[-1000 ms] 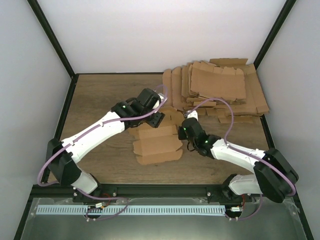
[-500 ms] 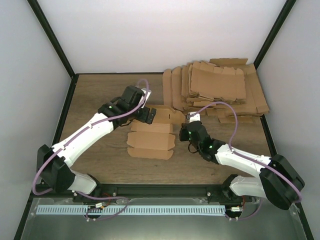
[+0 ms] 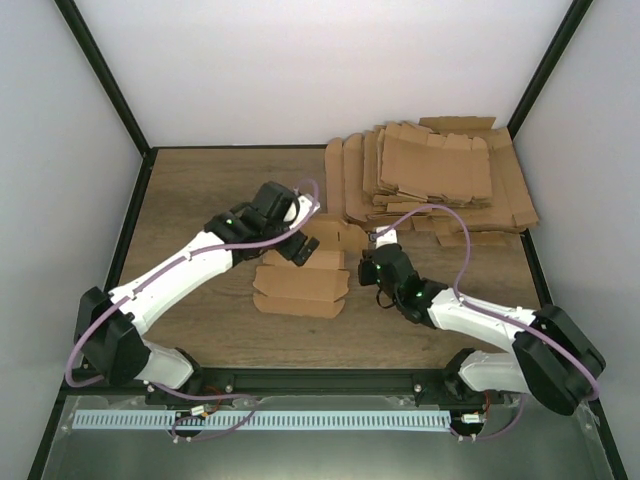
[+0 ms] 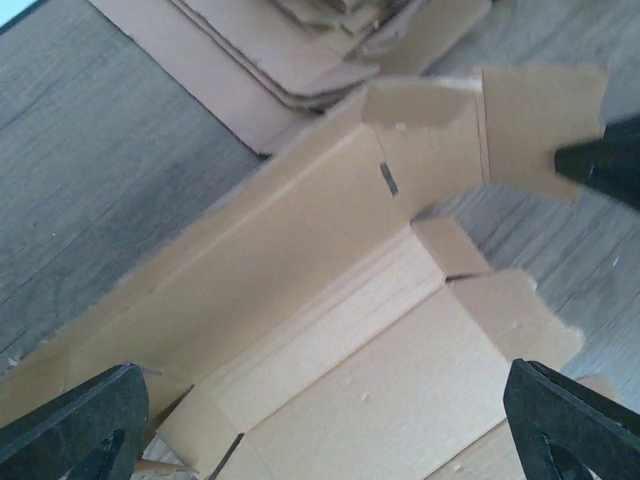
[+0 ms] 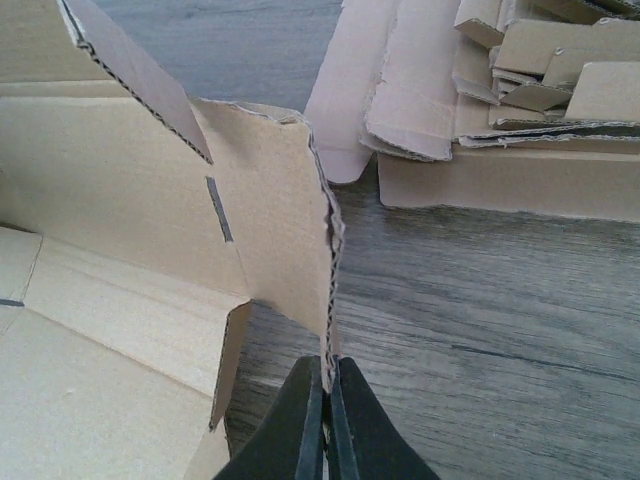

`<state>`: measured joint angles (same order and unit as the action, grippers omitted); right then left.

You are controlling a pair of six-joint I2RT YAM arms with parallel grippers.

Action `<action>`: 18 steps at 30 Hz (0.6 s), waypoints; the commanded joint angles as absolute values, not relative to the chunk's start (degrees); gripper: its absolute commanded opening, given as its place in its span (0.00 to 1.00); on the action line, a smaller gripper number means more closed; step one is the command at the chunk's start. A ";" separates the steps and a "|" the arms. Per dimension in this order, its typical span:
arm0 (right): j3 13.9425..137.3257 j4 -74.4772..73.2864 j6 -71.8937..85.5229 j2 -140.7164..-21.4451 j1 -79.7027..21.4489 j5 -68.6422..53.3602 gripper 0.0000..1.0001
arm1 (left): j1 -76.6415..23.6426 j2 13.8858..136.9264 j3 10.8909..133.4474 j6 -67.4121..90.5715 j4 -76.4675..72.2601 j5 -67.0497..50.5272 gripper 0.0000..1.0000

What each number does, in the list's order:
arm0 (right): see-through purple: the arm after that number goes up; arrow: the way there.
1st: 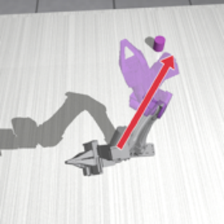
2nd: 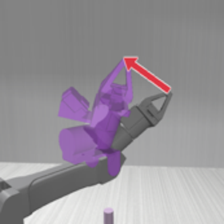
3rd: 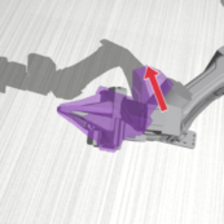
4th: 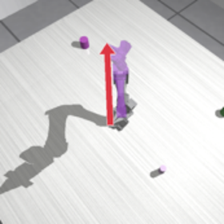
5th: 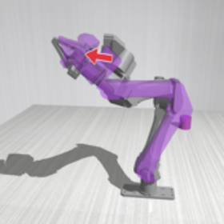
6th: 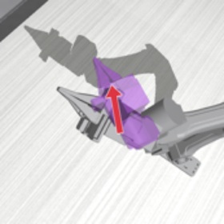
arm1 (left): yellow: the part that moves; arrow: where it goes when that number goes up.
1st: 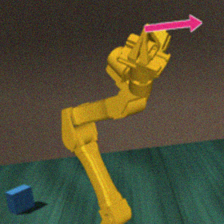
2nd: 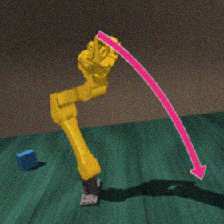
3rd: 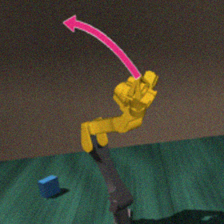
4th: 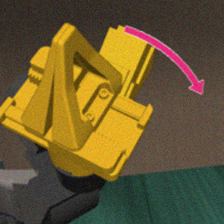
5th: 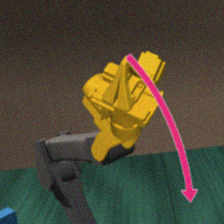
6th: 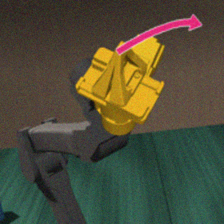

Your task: Fold the paper box

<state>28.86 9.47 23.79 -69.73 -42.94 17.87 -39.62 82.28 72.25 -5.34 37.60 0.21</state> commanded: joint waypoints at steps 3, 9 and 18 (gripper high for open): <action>30.17 11.42 21.37 -70.81 -43.07 16.83 0.01 | -41.32 81.07 66.92 -17.44 36.30 6.25 1.00; 30.26 11.35 19.78 -70.79 -43.02 15.32 0.01 | -40.88 82.09 65.95 -18.35 35.12 20.42 1.00; 30.34 11.32 18.99 -70.12 -43.00 12.38 0.01 | -36.50 78.82 62.69 -34.75 29.41 6.99 0.92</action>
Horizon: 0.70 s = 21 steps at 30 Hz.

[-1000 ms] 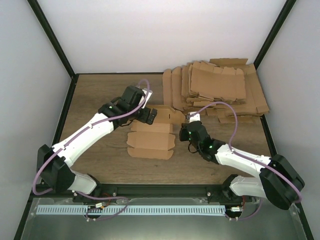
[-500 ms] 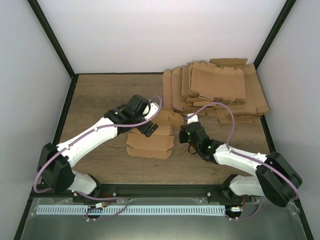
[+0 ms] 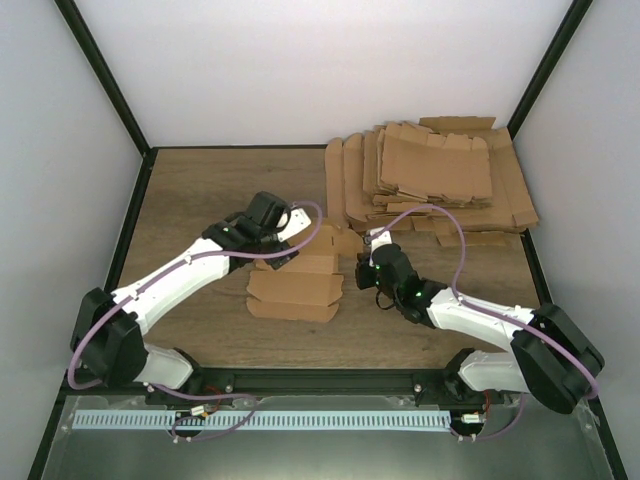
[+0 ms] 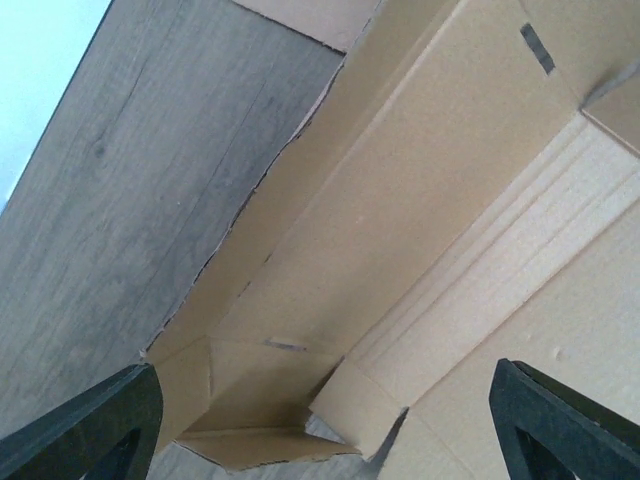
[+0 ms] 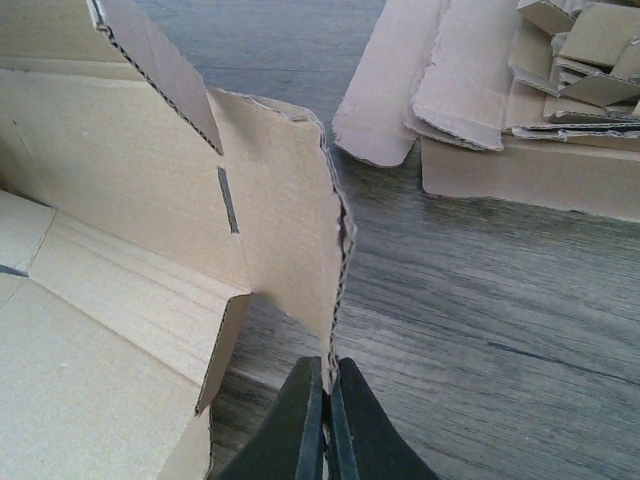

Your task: Fold the paper box

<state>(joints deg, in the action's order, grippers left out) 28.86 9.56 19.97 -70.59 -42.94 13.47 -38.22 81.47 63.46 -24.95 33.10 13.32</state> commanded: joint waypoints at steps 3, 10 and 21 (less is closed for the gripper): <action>30.23 11.94 18.90 -70.13 -43.06 11.28 0.01 | -33.72 81.36 64.87 -35.88 29.66 3.93 0.81; 30.08 12.27 18.72 -70.15 -43.06 10.33 0.01 | -32.34 90.10 69.02 -39.98 31.43 2.38 0.59; 31.43 11.34 17.99 -70.69 -43.06 10.28 0.01 | -35.28 91.74 73.14 -40.33 37.81 3.33 0.04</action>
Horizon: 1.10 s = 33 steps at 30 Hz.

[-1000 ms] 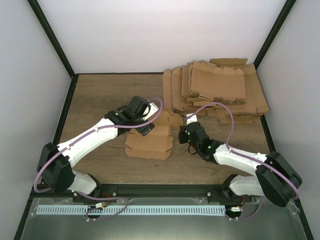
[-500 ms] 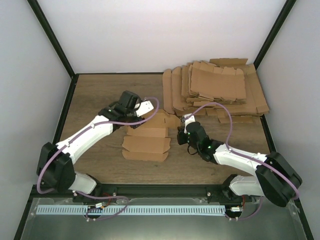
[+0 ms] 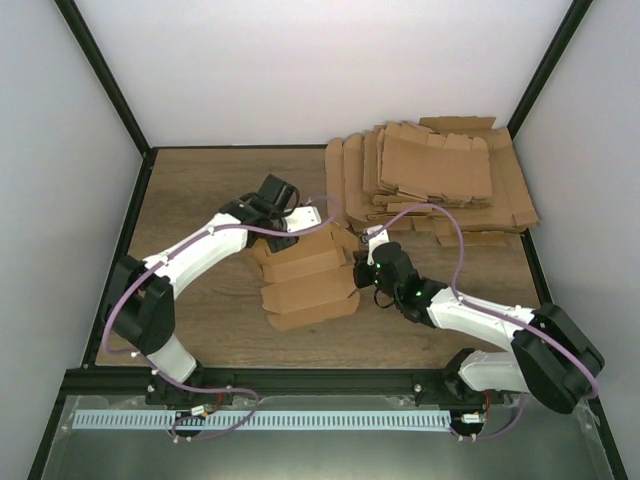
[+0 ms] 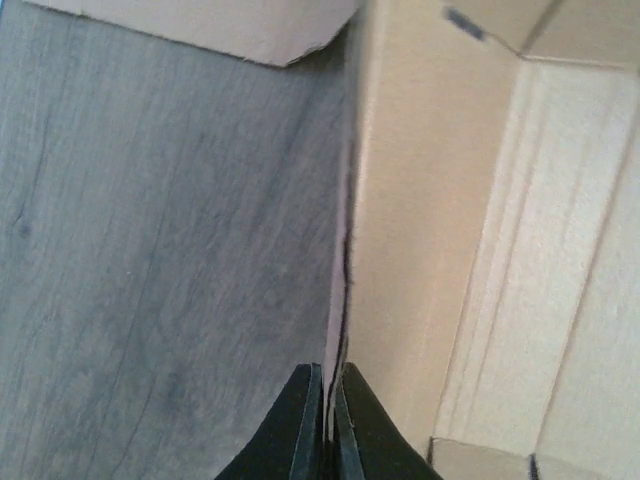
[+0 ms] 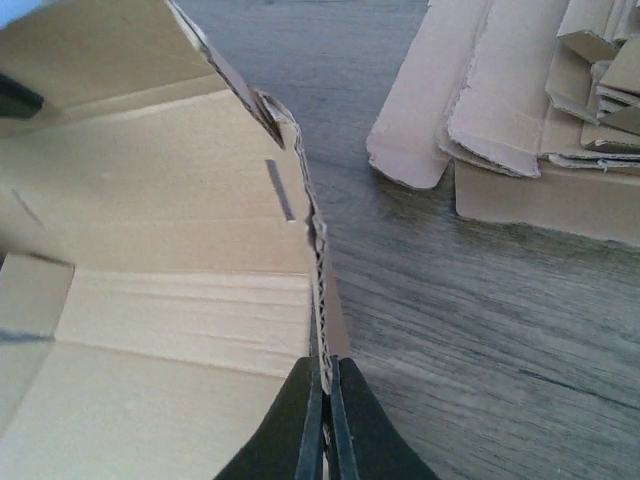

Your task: Fold the paper box

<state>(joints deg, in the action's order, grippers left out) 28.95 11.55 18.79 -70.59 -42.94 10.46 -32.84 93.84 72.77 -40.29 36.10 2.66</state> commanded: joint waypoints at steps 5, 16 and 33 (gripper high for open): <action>34.24 12.04 16.42 -74.46 -43.07 5.98 0.01 | -40.20 88.01 70.42 -36.96 38.49 11.34 0.04; 40.19 13.43 15.84 -82.81 -43.20 -0.06 0.01 | -49.58 84.12 64.41 -32.90 36.62 31.63 0.04; 34.27 13.42 19.54 -83.85 -45.62 -1.22 0.03 | -58.72 80.45 55.47 -29.82 29.63 34.23 0.04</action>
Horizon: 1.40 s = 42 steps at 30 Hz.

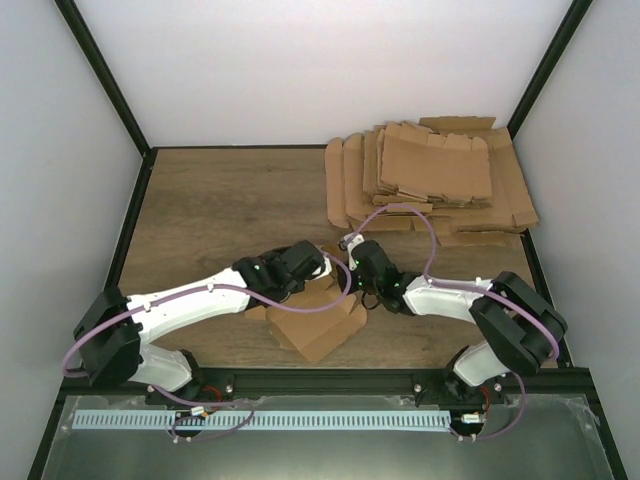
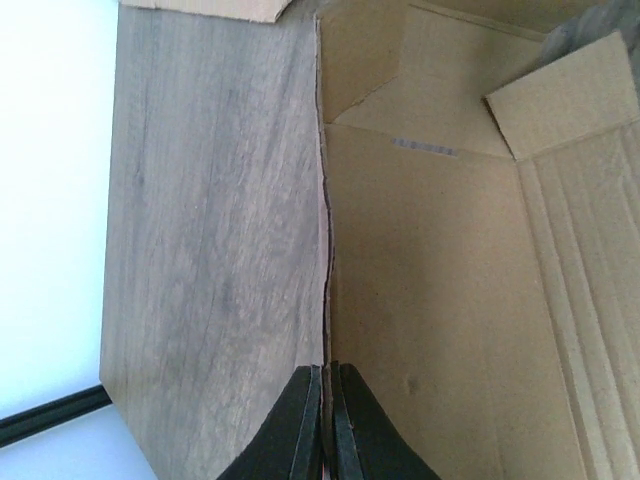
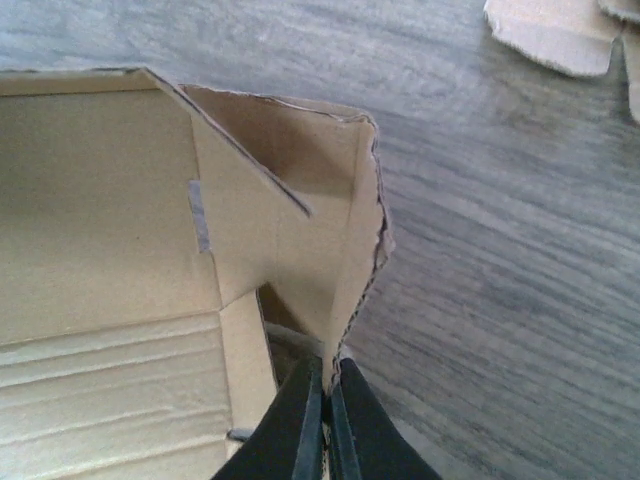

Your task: Fold the paper box

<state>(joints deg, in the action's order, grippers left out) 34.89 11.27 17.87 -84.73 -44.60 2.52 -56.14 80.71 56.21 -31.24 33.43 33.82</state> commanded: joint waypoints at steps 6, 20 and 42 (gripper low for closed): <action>35.20 11.60 19.27 -81.23 -45.58 -0.20 0.05 | -59.09 79.99 55.07 -28.27 27.28 33.91 0.04; 37.09 2.39 21.16 -74.94 -45.62 6.67 0.19 | -57.49 79.31 53.99 -24.16 22.05 41.10 0.04; 36.28 8.50 32.73 -81.95 -38.56 -20.25 0.08 | -47.73 78.71 57.28 -9.31 22.15 37.67 0.04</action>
